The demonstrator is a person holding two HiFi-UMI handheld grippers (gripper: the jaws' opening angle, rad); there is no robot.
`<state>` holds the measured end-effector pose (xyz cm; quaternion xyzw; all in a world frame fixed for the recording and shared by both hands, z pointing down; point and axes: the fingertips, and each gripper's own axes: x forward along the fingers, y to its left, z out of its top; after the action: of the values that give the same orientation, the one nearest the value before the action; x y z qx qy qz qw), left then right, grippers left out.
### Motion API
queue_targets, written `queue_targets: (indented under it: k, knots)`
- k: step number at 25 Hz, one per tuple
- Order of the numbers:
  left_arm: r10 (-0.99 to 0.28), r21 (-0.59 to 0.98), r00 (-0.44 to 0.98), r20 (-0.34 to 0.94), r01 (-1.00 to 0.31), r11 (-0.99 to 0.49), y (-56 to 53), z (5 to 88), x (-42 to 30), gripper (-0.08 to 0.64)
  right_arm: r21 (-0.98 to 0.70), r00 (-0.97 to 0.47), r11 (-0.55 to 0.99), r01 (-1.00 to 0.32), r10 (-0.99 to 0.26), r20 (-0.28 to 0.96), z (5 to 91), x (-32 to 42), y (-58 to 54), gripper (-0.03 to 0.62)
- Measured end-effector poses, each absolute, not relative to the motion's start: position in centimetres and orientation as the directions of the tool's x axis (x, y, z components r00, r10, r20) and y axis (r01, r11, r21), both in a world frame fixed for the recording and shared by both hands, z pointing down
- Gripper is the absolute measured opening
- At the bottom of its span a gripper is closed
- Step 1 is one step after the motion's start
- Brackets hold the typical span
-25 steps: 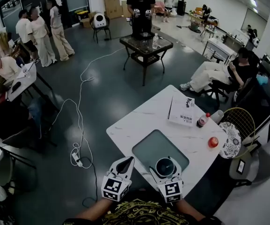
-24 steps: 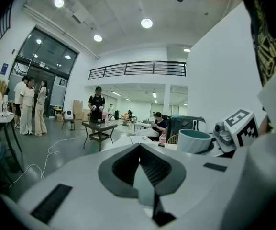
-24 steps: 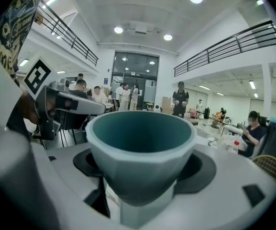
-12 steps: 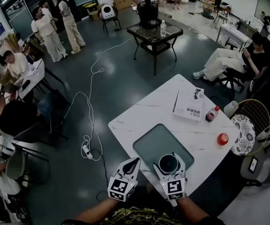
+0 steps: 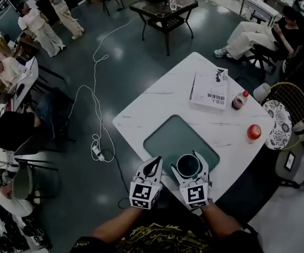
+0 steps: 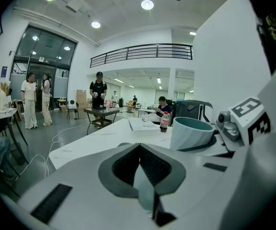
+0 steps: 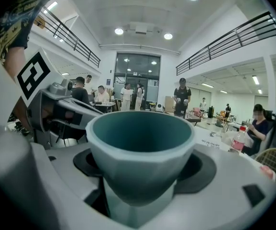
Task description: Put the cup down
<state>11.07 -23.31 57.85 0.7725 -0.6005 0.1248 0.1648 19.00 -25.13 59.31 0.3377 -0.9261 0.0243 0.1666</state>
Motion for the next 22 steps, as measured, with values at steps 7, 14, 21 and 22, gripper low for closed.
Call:
queue_targets:
  k: [7, 14, 21, 22]
  knots:
    - [-0.879, 0.084, 0.223, 0.421, -0.975, -0.207, -23.8, 59.9, 11.7, 0.011, 0.07, -0.716, 0.772, -0.631, -0.616, 0.329, 61.0, 19.4, -26.1, 0.379]
    - [-0.873, 0.076, 0.189, 0.449, -0.982, -0.174, -23.3, 61.5, 11.3, 0.011, 0.084, -0.709, 0.775, -0.627, -0.612, 0.35, 62.8, 19.9, -26.4, 0.379]
    - [-0.873, 0.089, 0.168, 0.457, -0.986, -0.143, -23.0, 62.7, 11.2, 0.011, 0.092, -0.709, 0.781, -0.618, -0.604, 0.364, 64.1, 20.0, -26.2, 0.379]
    - [-0.872, 0.09, 0.169, 0.459, -0.986, -0.143, -22.9, 62.8, 11.4, 0.011, 0.095, -0.709, 0.783, -0.615, -0.602, 0.367, 64.3, 20.1, -26.1, 0.379]
